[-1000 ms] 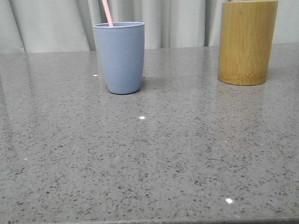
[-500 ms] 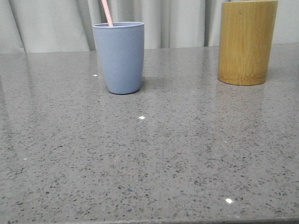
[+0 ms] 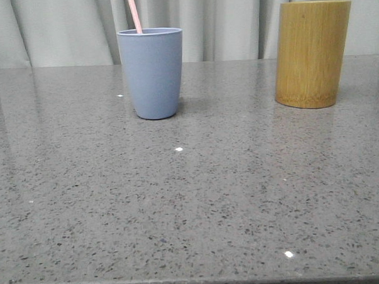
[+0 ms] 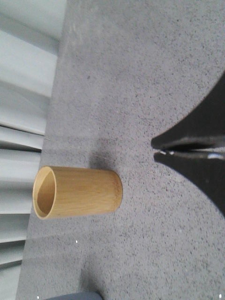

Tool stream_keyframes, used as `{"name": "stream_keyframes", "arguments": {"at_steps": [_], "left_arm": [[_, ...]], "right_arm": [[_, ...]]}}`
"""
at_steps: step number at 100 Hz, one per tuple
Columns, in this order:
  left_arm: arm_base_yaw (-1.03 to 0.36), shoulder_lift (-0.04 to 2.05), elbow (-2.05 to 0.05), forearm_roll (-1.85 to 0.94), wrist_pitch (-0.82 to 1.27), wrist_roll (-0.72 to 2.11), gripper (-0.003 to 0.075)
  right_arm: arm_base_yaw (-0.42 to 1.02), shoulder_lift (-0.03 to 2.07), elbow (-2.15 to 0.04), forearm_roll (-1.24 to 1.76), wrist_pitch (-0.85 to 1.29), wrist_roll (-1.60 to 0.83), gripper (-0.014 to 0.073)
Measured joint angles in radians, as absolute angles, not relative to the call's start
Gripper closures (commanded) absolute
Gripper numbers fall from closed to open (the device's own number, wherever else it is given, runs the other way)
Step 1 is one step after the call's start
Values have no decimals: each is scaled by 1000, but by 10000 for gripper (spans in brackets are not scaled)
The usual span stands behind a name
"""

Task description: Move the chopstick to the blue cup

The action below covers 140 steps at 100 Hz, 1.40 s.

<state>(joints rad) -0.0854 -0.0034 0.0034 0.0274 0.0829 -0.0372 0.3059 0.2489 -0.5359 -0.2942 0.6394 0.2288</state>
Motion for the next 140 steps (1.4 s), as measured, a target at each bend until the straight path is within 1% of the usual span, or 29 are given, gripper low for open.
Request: {"name": "stream_keyframes", "arguments": {"at_steps": [21, 34, 51, 62, 76, 102, 115, 140], "left_arm": [[-85, -3, 3, 27, 83, -37, 739], [-85, -3, 3, 27, 83, -37, 739], [-85, -3, 3, 27, 83, -37, 739], [-85, -3, 3, 27, 83, -37, 739], [-85, -3, 3, 27, 83, -37, 739], [-85, -3, 3, 27, 83, -37, 739], [-85, -3, 3, 27, 83, -37, 739], [-85, -3, 3, 27, 83, -37, 739]], "right_arm": [[229, 116, -350, -297, 483, 229, 662], [218, 15, -241, -287, 394, 229, 662], [212, -11, -137, -242, 351, 229, 662], [210, -11, -101, -225, 342, 229, 662], [197, -11, -70, -193, 278, 229, 662], [109, -11, 4, -83, 155, 192, 662], [97, -11, 26, -63, 102, 184, 662], [86, -11, 29, -52, 81, 180, 662]]}}
